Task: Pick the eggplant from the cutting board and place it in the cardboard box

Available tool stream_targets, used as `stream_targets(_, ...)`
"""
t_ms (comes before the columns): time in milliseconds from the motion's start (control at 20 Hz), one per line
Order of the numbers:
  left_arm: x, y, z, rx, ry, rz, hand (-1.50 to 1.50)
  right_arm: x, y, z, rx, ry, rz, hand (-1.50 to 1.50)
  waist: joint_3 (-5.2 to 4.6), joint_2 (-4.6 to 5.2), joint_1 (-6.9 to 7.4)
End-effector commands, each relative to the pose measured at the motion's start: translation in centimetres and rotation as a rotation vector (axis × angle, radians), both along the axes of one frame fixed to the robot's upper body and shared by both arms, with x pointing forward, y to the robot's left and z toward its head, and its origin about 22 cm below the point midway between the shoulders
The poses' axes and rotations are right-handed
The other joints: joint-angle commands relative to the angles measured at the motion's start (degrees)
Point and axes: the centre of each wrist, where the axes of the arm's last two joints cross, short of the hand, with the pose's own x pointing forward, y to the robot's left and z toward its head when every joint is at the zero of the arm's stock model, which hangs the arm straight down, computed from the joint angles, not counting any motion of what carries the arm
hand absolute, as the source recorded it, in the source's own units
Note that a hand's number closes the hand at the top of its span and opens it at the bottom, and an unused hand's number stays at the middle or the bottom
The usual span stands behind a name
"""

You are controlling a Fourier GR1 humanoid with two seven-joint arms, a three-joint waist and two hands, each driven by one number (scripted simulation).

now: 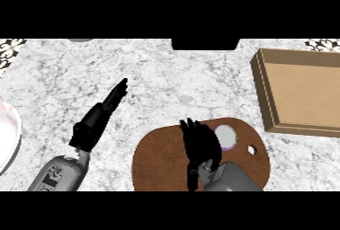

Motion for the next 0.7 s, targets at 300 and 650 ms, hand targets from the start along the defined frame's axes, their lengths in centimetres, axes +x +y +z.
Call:
stream_targets(300, 0.4, 0.9, 0.0, -0.002, -0.010, -0.003, 0.00, -0.9, -1.8, -2.3, -0.125, 0.091, -0.055, -1.50, 0.39, 0.68, -0.43)
stream_targets(650, 0.4, 1.9, 0.3, -0.005, 0.001, -0.001, 0.00, 1.1, -2.1, -3.9, -0.124, 0.058, 0.002, 1.50, 0.39, 0.80, -0.07)
